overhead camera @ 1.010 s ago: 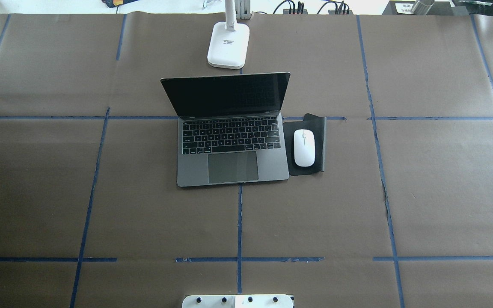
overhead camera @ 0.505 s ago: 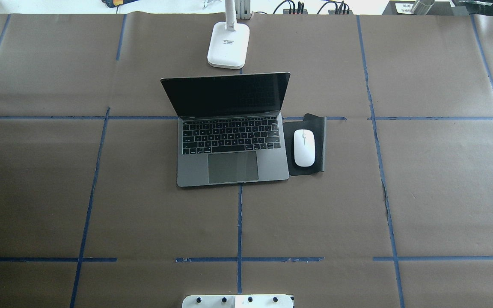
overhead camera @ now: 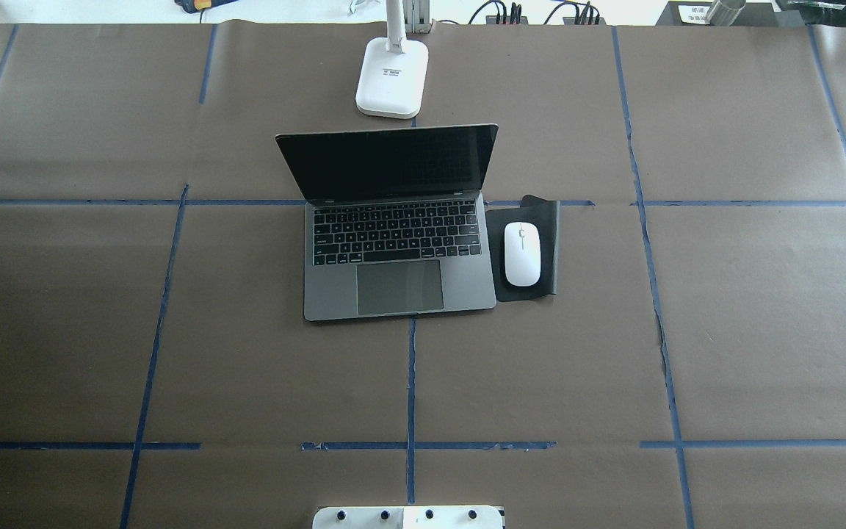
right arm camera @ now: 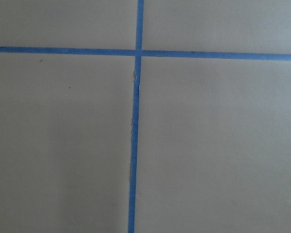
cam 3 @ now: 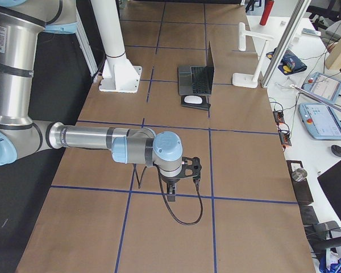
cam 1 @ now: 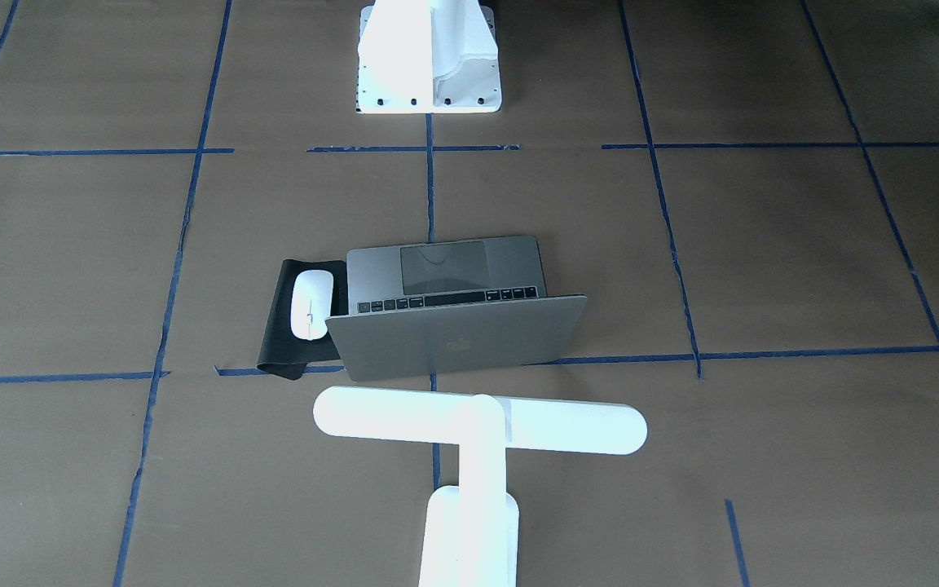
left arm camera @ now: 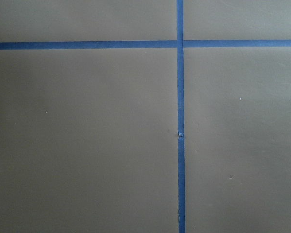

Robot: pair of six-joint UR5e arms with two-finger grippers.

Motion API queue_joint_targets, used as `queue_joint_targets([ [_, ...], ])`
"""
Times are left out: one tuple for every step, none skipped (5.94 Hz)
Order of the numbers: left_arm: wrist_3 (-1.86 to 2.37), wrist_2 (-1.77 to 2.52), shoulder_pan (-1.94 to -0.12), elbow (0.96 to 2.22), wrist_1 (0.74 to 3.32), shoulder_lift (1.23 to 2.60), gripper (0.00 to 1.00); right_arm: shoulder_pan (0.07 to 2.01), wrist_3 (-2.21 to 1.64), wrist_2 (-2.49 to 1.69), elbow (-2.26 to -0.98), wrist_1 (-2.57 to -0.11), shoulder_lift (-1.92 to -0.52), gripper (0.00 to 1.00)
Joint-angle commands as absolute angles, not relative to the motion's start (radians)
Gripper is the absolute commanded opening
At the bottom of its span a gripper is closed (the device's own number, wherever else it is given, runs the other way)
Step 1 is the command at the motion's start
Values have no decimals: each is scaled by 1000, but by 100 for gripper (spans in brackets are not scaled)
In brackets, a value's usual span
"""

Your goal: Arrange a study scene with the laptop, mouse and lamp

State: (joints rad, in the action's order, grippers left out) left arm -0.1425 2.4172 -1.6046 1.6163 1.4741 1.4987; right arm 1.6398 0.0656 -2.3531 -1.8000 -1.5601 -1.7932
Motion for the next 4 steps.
queue_joint_targets([
  [-143, 2418, -1605, 1617, 1474, 1499, 100, 1640, 66, -2353, -1796, -1560, -1793, 100],
  [-143, 2418, -1605, 1617, 1474, 1499, 100, 1640, 66, -2353, -1798, -1560, -1793, 100],
  [-143, 2418, -1605, 1618, 1474, 1499, 100, 1640, 66, -2353, -1798, -1560, -1793, 100],
  [-143, 2418, -1605, 1621, 1474, 1499, 100, 1640, 64, -2353, -1805, -1559, -1792, 100],
])
